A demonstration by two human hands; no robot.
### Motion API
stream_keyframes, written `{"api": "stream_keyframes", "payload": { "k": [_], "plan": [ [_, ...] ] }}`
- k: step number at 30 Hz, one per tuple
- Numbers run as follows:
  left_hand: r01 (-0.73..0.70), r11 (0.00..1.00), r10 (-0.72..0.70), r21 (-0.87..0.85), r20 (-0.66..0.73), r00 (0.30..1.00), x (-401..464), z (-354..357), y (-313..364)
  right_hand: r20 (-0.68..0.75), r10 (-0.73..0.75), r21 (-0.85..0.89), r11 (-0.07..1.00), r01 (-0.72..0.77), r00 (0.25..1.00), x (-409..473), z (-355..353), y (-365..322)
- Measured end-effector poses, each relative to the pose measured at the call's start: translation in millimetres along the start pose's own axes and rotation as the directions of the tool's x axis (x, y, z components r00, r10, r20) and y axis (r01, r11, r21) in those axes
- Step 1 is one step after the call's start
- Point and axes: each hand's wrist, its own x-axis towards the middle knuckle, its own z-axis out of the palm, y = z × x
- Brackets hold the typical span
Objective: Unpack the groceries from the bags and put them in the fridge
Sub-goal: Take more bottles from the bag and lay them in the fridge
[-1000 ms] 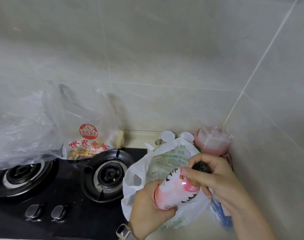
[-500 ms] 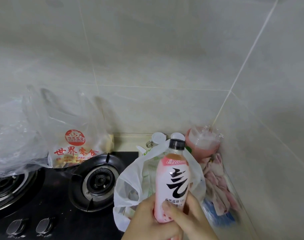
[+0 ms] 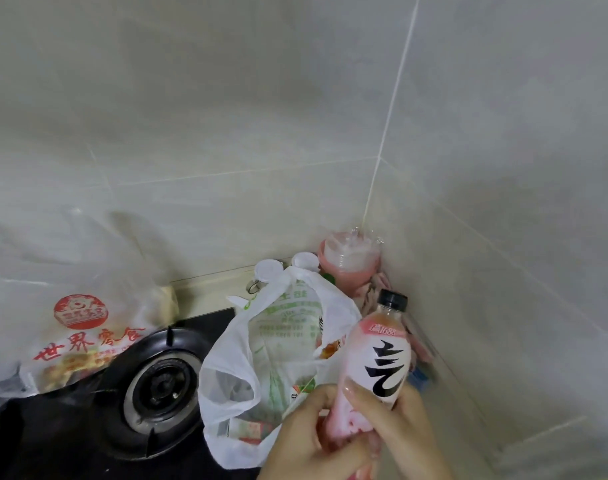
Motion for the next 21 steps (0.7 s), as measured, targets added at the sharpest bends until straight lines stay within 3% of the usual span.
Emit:
{"api": "stream_keyframes", "payload": {
  "k": [1,2,4,8,13,18,21],
  "plan": [
    [-0.003,0.995,0.009,0.097,-0.056,0.998,-41.7,11.9,119.3,-0.060,-0.024,-0.013,1.000,0.023,0.998,-2.5,1.5,0.6],
    [0.008,0.993,-0.012,0.118,0.033,0.999,-76.4,32.2,212.4,-0.118,-0.030,-0.029,0.999,0.027,0.993,-6.4,1.2,1.0],
    [-0.110,0.964,0.097,0.243,0.067,0.993,-108.7,37.8,252.7,-0.221,-0.006,-0.068,0.998,-0.009,0.975,-15.1,-3.1,10.3],
    [-0.073,0.951,0.047,0.301,0.093,0.995,-96.6,34.8,220.1,-0.397,0.036,-0.085,0.994,-0.076,0.917,-40.8,-13.0,16.6],
    [-0.076,0.956,-0.001,0.284,0.262,0.965,-106.7,59.8,218.3,-0.592,0.018,-0.059,0.996,-0.066,0.806,-90.5,-31.0,33.2],
    [-0.131,0.946,-0.039,0.297,0.504,0.863,-127.7,100.6,209.6,-0.774,0.041,0.012,0.999,-0.050,0.632,-156.0,-50.0,52.8],
    [-0.180,0.927,-0.079,0.329,0.640,0.764,-141.7,128.2,199.1,-0.857,0.052,0.036,0.999,-0.040,0.513,-199.0,-59.3,60.9]
  ]
}}
